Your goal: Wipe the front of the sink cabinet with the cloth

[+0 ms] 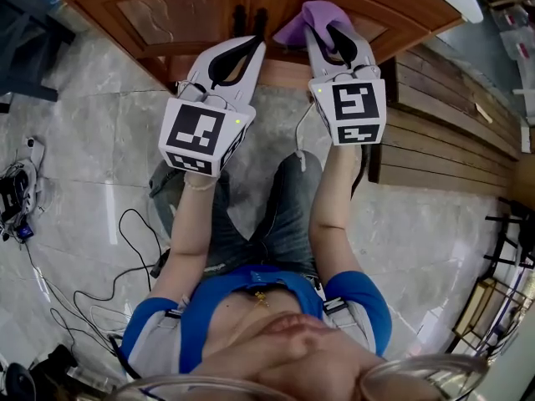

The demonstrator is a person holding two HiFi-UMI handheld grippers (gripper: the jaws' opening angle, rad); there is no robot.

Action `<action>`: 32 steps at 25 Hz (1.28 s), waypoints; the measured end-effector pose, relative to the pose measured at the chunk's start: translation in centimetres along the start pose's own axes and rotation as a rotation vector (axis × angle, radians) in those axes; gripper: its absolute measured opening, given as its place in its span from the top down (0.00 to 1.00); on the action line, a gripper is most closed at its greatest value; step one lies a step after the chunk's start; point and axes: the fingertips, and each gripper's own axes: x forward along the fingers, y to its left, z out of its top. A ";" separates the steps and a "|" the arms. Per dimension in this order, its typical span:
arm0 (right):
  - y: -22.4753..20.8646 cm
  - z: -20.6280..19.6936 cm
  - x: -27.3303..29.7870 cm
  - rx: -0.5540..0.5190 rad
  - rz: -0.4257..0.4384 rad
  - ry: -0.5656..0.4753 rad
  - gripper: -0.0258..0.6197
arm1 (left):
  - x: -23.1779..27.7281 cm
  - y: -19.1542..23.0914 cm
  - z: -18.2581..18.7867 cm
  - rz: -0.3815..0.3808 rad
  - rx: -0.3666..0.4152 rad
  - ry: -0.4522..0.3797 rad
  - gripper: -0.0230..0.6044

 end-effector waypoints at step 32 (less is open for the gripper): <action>5.9 -3.2 3.6 -0.046 0.084 0.031 0.87 | -1.0 0.5 0.9 0.042 0.004 -0.035 0.96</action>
